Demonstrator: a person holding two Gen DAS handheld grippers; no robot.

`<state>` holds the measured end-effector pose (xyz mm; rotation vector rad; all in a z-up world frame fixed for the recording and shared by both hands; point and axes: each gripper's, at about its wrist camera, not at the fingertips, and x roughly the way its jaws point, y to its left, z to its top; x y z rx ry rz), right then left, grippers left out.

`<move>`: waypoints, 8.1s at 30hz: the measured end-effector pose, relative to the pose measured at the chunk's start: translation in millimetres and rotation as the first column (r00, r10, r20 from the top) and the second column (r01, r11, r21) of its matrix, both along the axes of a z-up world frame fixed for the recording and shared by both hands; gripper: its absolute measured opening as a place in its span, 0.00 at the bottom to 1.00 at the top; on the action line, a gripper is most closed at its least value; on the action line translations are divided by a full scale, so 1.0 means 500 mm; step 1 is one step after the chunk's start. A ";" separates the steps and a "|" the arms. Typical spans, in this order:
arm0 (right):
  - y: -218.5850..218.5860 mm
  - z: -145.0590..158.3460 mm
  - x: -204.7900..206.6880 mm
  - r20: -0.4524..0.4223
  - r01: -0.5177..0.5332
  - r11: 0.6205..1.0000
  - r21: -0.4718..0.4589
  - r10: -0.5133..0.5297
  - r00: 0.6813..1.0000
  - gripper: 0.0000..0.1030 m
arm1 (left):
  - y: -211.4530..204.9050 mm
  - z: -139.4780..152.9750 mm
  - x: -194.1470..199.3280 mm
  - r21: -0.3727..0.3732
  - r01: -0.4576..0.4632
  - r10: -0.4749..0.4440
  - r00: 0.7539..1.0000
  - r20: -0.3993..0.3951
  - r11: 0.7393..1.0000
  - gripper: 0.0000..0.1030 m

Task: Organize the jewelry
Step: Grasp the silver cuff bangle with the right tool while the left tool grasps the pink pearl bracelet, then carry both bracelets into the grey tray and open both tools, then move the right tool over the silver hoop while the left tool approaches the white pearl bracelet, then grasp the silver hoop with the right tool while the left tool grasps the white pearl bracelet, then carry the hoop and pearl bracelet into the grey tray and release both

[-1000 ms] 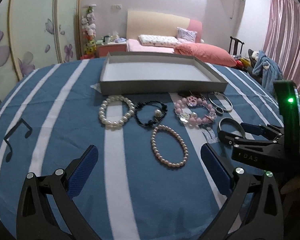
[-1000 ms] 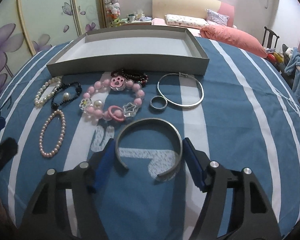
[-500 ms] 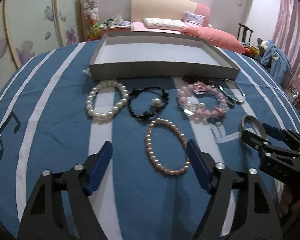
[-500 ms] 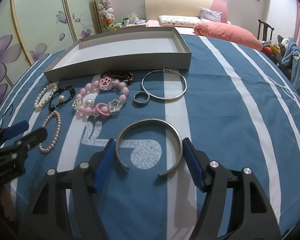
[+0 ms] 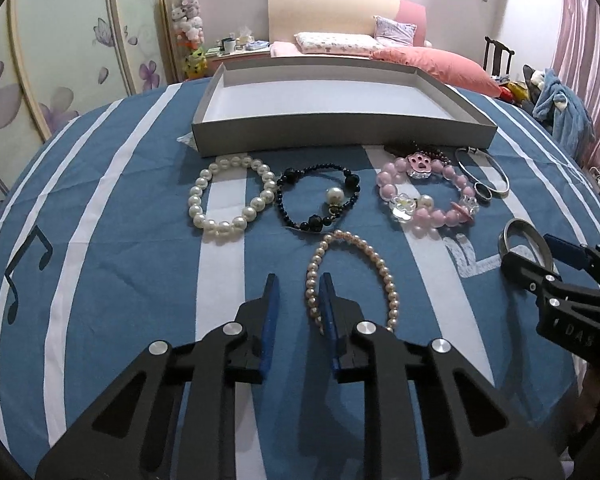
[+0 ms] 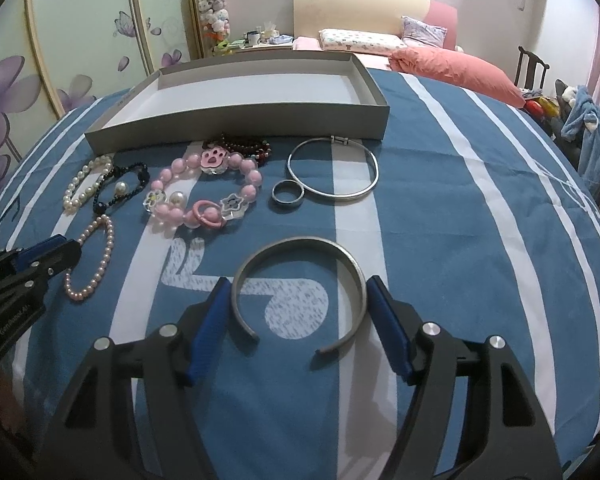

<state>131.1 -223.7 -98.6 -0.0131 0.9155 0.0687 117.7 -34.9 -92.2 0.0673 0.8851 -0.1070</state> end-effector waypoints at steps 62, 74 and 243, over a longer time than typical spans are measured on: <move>0.029 0.258 0.004 0.629 0.026 0.995 0.095 -0.081 0.774 0.64 | 0.009 0.228 0.032 -0.042 -0.013 0.032 0.869 0.493 0.999 0.06; 0.021 0.225 0.178 0.567 0.057 0.992 0.110 -0.110 0.816 0.64 | -0.014 0.179 0.194 -0.057 -0.021 0.042 0.911 0.410 0.998 0.06; -0.047 0.028 0.119 0.049 0.060 0.978 0.200 -0.071 0.996 0.66 | 0.120 0.128 0.043 -0.253 0.047 0.003 0.981 0.192 0.966 0.10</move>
